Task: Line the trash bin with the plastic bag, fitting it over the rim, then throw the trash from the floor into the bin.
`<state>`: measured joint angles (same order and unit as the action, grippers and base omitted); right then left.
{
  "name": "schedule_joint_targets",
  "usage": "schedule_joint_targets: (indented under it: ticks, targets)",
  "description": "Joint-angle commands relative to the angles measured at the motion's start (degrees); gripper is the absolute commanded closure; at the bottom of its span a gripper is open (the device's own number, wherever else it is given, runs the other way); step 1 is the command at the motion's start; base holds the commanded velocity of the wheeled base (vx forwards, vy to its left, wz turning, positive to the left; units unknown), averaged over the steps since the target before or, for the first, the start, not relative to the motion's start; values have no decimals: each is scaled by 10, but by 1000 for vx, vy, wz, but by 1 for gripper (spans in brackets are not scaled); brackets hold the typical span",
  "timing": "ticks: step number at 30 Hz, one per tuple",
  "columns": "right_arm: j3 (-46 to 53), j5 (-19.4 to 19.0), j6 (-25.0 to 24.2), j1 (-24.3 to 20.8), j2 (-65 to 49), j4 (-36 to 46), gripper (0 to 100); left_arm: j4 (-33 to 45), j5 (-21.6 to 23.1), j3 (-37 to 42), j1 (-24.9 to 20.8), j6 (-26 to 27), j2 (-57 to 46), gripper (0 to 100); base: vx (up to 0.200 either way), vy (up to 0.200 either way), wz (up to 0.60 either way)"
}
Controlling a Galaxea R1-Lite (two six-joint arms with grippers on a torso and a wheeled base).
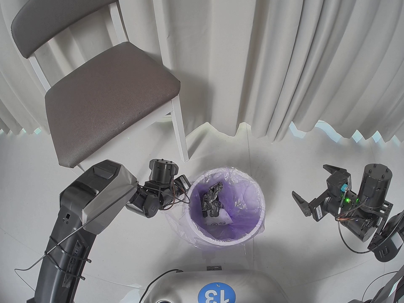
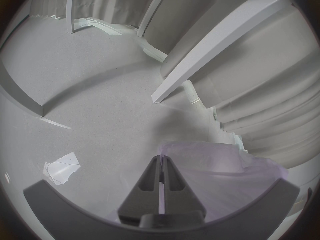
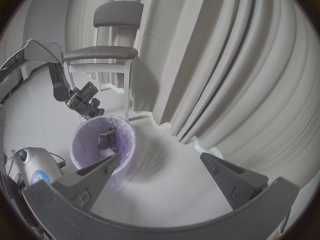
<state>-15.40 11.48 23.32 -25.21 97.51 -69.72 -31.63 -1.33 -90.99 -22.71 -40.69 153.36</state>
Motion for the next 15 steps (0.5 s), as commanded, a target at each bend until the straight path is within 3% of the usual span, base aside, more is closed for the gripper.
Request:
schedule_joint_targets:
  ticks: [1, 15]
  targets:
    - [12, -4, 1, 2, 29, -30, 0, 8, -6, -9, -1, 23, 16, 100, 0, 0, 0]
    - [41, -13, 1, 9, 58, -79, 0, 32, -17, -42, -5, 49, 39, 100, 0, 0, 0]
